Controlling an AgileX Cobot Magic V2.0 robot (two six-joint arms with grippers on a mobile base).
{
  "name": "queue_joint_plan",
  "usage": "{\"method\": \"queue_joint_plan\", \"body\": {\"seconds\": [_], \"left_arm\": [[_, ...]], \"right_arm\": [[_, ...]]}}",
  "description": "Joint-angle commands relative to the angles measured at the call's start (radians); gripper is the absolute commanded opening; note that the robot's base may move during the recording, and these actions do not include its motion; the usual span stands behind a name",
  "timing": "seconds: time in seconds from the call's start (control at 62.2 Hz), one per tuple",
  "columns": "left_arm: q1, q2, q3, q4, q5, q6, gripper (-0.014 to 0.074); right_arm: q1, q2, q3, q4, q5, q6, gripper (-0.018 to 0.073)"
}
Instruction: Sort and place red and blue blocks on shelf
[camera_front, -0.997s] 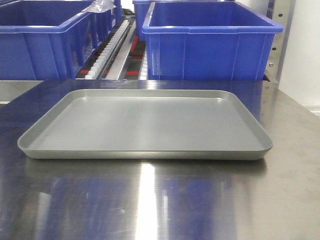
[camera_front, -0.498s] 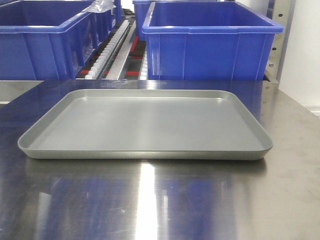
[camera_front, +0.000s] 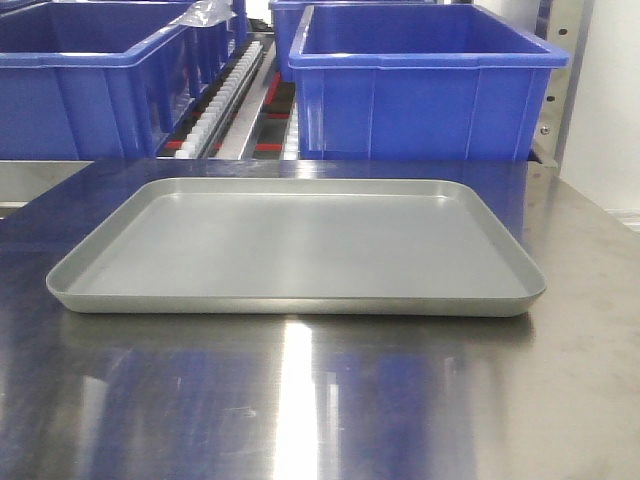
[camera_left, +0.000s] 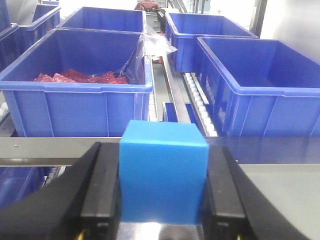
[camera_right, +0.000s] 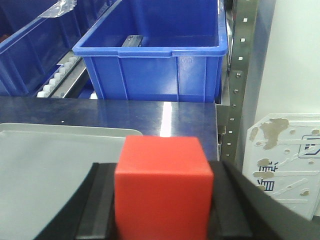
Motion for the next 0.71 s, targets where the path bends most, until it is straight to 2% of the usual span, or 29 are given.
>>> {"method": "queue_joint_plan", "body": {"seconds": [0.0,0.691], "left_arm": [[0.001,0.005,-0.029,-0.006,-0.089,0.002,0.0124],[0.001,0.005,-0.029,-0.006,-0.089,0.002,0.0124]], "right_arm": [[-0.007,0.006,-0.031,-0.008,-0.094,0.000,0.0068],[-0.007,0.006,-0.031,-0.008,-0.094,0.000,0.0068]]}}
